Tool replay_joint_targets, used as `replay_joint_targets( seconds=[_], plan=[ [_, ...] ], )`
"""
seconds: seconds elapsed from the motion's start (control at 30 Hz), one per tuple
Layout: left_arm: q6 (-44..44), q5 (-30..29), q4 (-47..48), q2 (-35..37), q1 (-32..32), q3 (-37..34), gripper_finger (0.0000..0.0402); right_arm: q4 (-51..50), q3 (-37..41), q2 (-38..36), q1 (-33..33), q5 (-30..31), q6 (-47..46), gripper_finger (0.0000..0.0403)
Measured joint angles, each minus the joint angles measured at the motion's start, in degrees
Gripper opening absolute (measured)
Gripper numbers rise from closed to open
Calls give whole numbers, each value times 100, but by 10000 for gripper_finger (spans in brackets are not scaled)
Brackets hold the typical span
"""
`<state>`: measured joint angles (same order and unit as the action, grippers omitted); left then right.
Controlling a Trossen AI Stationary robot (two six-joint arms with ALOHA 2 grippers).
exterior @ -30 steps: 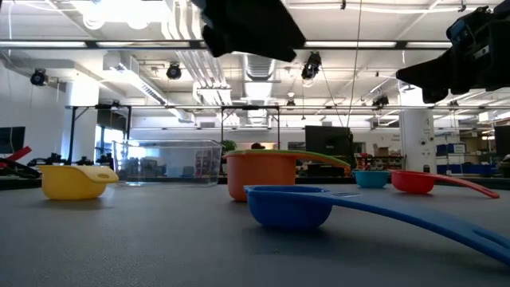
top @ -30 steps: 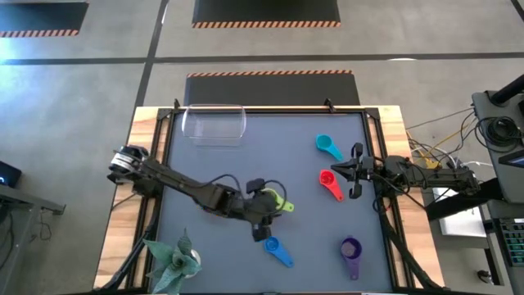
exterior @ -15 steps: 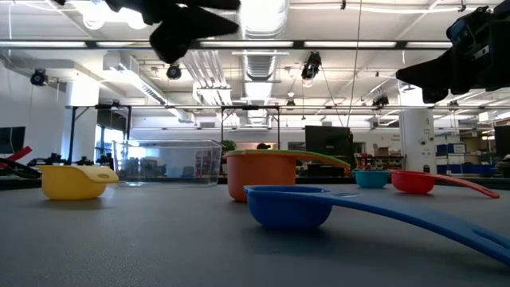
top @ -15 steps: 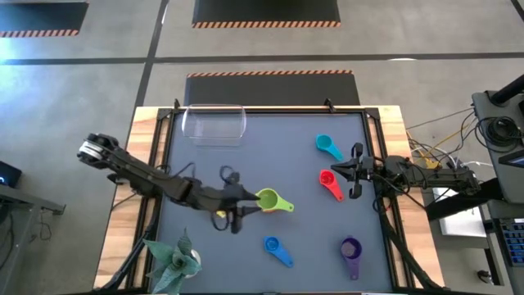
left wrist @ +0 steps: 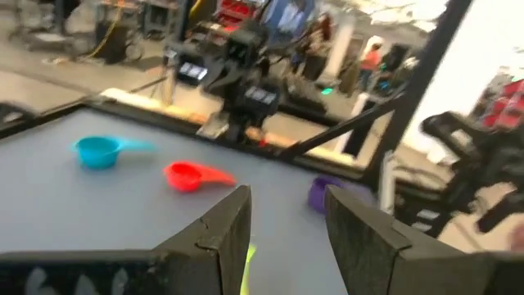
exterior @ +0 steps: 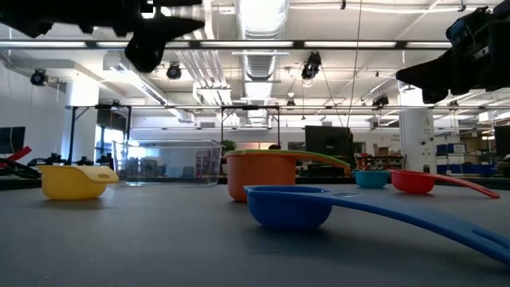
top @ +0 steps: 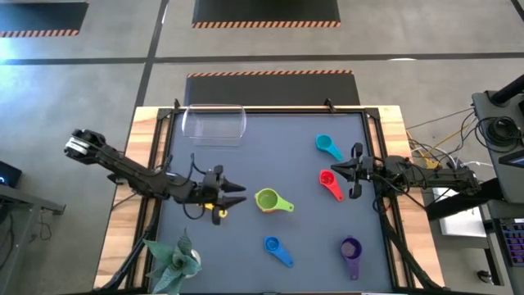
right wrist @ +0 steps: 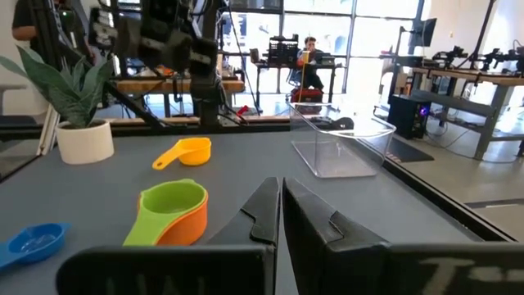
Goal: Nest measuring cups in basket
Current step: Stack the violet measuring cup on top of the green measuring cup
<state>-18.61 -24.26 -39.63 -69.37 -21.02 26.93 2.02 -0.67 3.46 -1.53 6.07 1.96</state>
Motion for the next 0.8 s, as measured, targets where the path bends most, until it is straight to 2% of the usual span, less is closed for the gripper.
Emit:
replay_joint_targets(
  seconds=[0.13, 0.37, 0.63, 0.73, 0.8],
  plan=[
    [-463, -74, 2, -32, 31, -55, 137, -2, 1, 0, 0, -1, 0, 9],
    [159, -73, 18, 16, 46, 232, 137, 0, 2, 0, 0, 0, 12, 9],
    [178, -71, 214, -65, 46, 337, 137, 0, 2, 0, -1, 0, 576, 9],
    [167, -69, 212, -88, 46, 337, 137, -2, 2, 0, -1, -2, 343, 9],
    [166, -69, 212, -91, 46, 337, 137, 0, 2, 1, 1, -5, -365, 9]
  ],
)
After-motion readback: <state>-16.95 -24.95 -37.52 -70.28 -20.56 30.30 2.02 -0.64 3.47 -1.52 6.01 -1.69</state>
